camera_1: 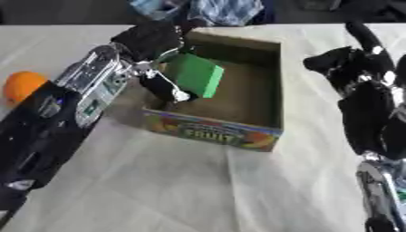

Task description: Pick up objects on the table and place them in the box.

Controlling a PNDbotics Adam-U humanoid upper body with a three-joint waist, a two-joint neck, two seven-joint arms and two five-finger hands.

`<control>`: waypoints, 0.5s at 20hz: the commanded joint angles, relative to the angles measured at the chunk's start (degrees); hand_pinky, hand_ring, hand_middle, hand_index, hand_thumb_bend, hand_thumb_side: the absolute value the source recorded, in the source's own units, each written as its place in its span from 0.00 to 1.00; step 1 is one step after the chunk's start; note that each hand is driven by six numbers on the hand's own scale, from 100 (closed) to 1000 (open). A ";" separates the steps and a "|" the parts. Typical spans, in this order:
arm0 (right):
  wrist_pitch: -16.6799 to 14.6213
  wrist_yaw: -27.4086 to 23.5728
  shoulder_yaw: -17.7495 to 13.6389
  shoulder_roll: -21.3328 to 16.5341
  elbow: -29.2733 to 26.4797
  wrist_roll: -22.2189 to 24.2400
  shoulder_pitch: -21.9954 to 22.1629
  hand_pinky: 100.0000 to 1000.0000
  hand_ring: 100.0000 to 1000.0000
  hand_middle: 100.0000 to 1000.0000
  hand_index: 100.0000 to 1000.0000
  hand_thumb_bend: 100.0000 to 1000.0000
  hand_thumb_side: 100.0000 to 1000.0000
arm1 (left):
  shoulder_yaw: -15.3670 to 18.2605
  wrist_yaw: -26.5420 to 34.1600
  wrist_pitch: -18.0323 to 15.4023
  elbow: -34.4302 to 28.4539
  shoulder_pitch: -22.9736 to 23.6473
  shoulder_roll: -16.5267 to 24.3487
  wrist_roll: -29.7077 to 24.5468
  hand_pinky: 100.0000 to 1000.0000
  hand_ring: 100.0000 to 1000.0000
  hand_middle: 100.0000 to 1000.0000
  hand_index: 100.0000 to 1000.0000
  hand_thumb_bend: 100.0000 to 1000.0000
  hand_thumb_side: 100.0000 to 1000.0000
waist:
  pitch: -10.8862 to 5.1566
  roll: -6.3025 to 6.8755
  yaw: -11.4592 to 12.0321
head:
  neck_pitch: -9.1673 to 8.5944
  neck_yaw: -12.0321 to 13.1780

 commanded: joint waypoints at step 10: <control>0.45 -0.57 -0.18 -0.26 -1.17 0.32 -0.25 0.78 0.68 0.55 0.97 0.30 1.00 | 0.05 -4.40 1.95 -1.16 -0.29 -0.13 2.60 0.79 0.89 1.00 0.89 0.65 0.80 | -1.16 -0.36 0.08 | -1.07 0.36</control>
